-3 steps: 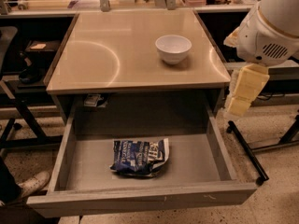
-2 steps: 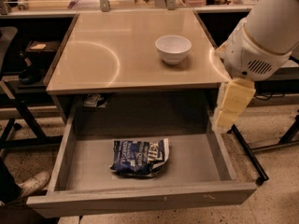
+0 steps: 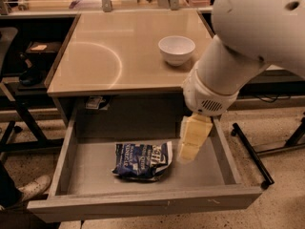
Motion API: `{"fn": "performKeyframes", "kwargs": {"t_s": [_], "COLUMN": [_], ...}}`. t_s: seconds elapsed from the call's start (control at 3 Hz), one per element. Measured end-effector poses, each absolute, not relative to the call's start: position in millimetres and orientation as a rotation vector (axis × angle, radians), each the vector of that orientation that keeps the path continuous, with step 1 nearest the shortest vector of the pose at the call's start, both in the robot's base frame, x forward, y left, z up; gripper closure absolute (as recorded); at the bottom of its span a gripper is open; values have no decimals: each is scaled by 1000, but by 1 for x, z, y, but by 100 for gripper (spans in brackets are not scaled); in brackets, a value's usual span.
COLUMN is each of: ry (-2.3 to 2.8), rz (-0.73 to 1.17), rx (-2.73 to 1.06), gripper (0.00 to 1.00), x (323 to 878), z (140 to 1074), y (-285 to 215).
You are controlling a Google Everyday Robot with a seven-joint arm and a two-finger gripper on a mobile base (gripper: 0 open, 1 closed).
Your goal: Pick blue chip bag from top drawer and place on counter
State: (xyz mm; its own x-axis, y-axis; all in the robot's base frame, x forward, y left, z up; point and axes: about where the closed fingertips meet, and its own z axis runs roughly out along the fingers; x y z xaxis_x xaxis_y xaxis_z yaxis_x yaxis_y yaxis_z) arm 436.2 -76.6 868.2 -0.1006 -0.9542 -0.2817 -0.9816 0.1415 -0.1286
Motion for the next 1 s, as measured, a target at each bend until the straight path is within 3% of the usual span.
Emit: {"fn": "performKeyframes", "kwargs": {"t_s": [0.67,1.0], "ry": [2138,2132], "rz": [168,233], "rx": [-1845,-1790], "gripper": [0,0], "x": [433,459], "z": [846,786], "y": [-71,-37]}}
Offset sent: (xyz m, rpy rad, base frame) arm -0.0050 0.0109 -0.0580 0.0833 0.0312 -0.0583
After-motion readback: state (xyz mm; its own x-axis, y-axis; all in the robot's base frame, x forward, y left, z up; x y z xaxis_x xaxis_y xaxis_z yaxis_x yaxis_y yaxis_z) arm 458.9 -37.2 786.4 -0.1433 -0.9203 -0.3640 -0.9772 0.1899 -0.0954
